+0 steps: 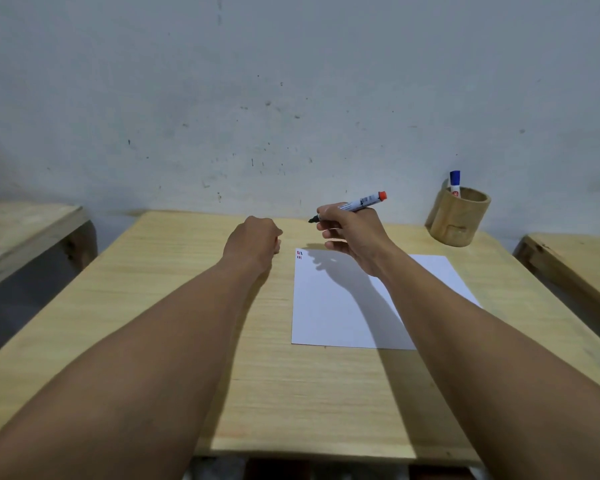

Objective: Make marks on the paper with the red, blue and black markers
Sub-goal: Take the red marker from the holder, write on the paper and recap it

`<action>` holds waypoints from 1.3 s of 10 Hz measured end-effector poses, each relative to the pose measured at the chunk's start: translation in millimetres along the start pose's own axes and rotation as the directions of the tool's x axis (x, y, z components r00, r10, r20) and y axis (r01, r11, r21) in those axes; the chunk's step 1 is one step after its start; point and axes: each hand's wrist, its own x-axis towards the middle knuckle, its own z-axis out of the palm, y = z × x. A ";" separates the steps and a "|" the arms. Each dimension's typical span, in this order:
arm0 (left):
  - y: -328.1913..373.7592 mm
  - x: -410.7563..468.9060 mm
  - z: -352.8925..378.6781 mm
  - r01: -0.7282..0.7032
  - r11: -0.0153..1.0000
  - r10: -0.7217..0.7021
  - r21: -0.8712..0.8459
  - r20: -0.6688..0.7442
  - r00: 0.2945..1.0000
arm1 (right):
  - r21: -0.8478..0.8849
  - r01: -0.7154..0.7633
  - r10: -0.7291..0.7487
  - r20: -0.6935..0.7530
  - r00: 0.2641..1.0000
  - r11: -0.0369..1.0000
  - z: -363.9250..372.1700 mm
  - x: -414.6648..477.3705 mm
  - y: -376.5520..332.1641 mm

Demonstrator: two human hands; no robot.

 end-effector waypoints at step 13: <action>-5.3 -55.5 20.4 0.115 0.968 -0.169 0.225 0.234 0.958 | -0.608 0.072 -0.209 -0.158 0.965 0.791 40.0 6.1 62.2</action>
